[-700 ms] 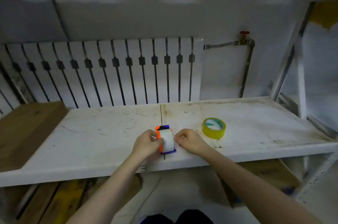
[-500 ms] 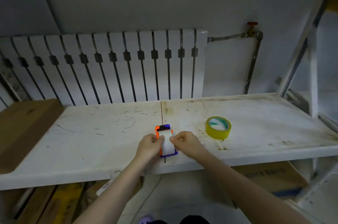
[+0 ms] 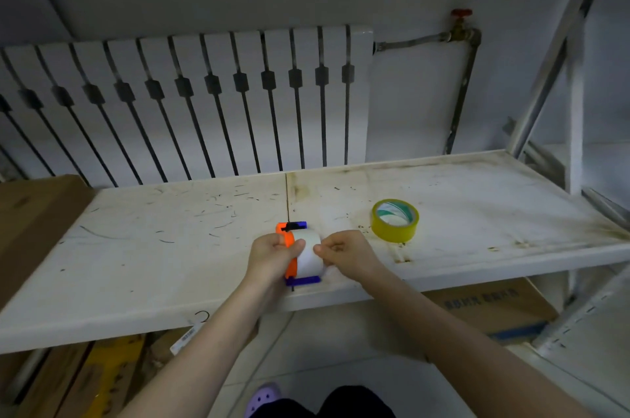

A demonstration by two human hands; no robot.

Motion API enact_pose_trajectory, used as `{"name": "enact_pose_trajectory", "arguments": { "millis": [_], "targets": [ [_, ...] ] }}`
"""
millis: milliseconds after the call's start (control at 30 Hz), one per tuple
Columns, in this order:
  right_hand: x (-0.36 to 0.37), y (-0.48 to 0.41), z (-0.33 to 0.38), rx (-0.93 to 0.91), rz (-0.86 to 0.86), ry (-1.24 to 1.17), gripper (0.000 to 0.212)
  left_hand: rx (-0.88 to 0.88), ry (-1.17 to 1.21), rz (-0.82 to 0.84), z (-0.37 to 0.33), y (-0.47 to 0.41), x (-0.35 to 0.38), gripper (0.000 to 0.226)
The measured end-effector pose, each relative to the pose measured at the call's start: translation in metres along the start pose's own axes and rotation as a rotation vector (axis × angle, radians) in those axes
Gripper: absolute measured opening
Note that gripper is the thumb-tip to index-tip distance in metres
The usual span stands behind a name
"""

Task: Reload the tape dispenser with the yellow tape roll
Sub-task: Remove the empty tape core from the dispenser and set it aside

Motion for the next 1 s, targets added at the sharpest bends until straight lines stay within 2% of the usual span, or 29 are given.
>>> {"name": "enact_pose_trajectory", "arguments": {
  "millis": [300, 467, 600, 700, 833, 1000],
  "targets": [
    [-0.039, 0.023, -0.008, 0.032, -0.066, -0.233, 0.009, 0.002, 0.192, -0.033, -0.023, 0.02, 0.012, 0.026],
    [-0.063, 0.038, -0.014, -0.093, -0.14, -0.156, 0.004, 0.023, 0.14, -0.008, -0.03, 0.022, 0.02, 0.022],
    [-0.096, 0.044, -0.018, -0.173, -0.327, -0.115, 0.008, -0.006, 0.087, 0.009, -0.025, 0.019, 0.03, 0.021],
    [-0.127, 0.043, -0.031, -0.185, -0.456, 0.011, 0.01, -0.031, 0.079, 0.017, -0.024, 0.021, 0.04, 0.021],
    [-0.167, 0.033, -0.066, -0.088, -0.569, 0.208, 0.025, -0.042, 0.065, 0.014, -0.021, 0.018, 0.046, 0.025],
    [-0.197, 0.016, -0.111, 0.105, -0.537, 0.386, 0.029, -0.072, 0.056, 0.005, -0.017, 0.009, 0.051, 0.028]
  ]
}}
Point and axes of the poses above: each hand's wrist, its own y-axis away from the middle knuckle, its own x-axis out of the palm, z = x × y, the point moved 2 cm from there along -y, towards the middle knuckle, and after that the axes turned 9 degrees about z, right-handed, at the moved point
